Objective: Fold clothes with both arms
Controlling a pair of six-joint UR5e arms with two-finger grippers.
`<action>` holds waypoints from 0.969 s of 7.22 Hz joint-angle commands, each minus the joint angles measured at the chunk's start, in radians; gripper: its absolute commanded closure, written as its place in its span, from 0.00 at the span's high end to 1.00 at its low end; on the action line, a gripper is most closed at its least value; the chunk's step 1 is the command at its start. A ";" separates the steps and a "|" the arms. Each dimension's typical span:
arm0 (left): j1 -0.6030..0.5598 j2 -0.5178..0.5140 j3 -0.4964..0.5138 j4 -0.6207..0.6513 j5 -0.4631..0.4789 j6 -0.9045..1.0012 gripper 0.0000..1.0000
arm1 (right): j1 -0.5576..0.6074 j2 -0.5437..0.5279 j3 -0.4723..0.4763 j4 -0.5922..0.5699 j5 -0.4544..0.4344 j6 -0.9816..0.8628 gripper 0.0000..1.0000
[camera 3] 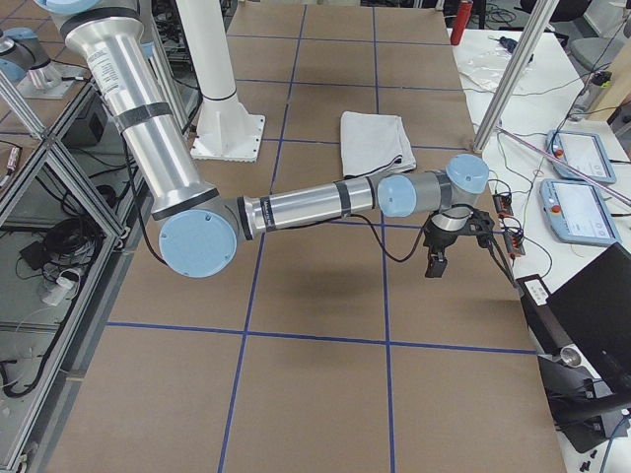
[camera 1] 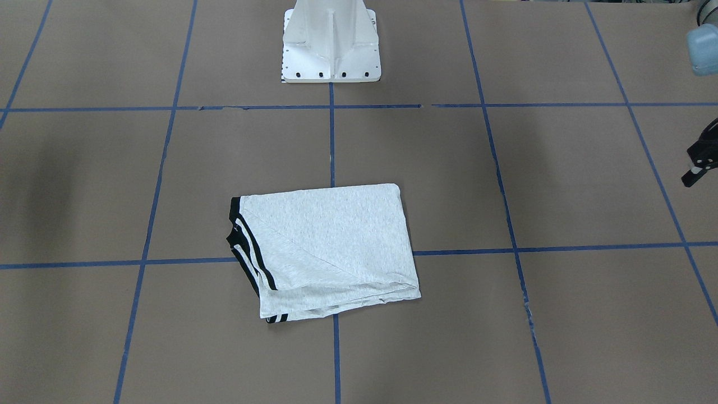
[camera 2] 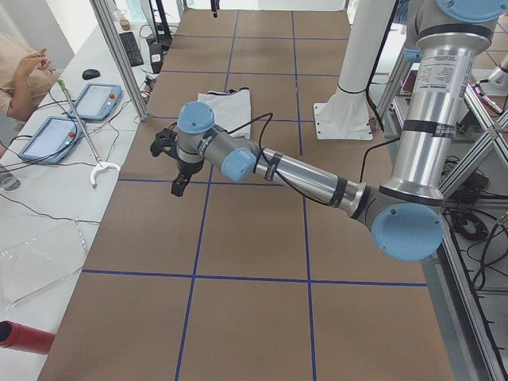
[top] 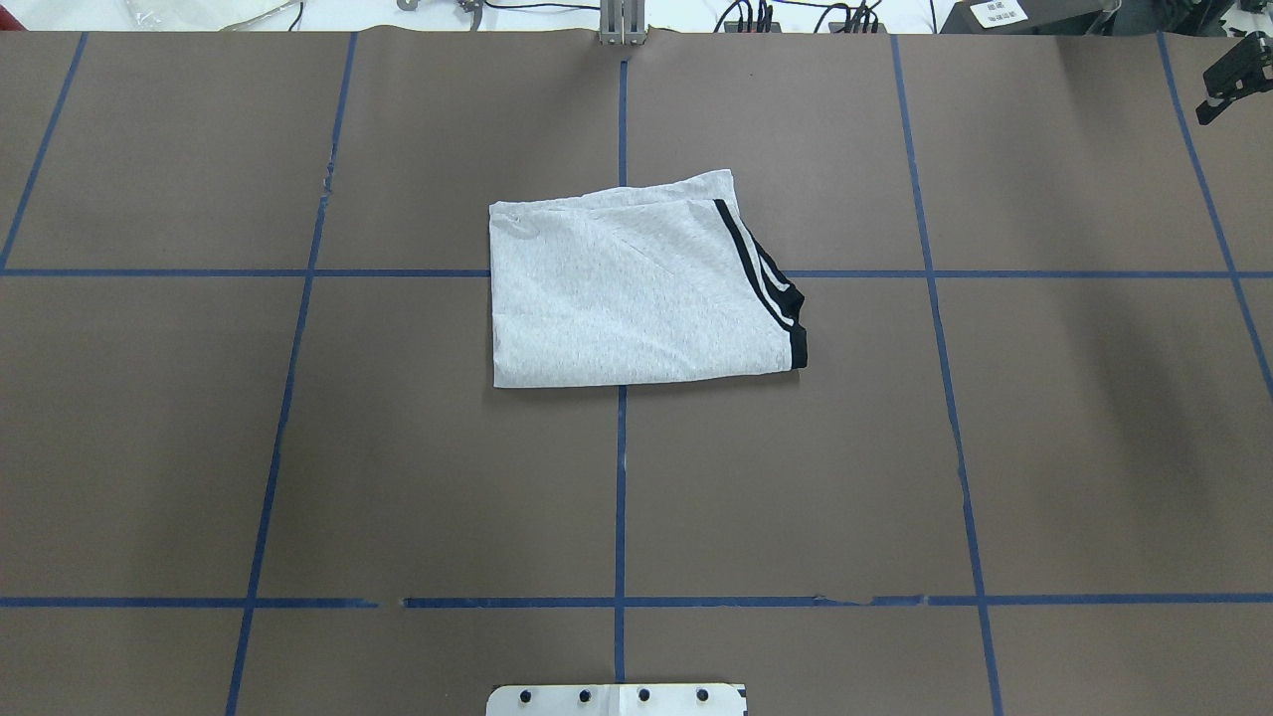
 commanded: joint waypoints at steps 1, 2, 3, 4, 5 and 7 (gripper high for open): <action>-0.025 0.000 0.011 0.088 0.002 0.057 0.99 | 0.002 -0.050 0.051 -0.012 -0.003 -0.030 1.00; -0.026 0.014 0.014 0.091 0.007 0.060 0.99 | 0.000 -0.094 0.093 -0.011 -0.003 -0.031 1.00; -0.029 0.016 0.013 0.102 0.004 0.124 0.99 | 0.000 -0.135 0.137 -0.011 -0.003 -0.031 1.00; -0.051 0.039 0.023 0.117 0.007 0.243 0.99 | 0.000 -0.189 0.198 -0.012 -0.003 -0.031 1.00; -0.080 0.042 0.020 0.172 0.005 0.268 0.99 | 0.000 -0.232 0.238 -0.011 -0.003 -0.031 1.00; -0.085 0.095 0.008 0.194 -0.001 0.272 0.99 | -0.001 -0.283 0.282 -0.011 -0.005 -0.031 1.00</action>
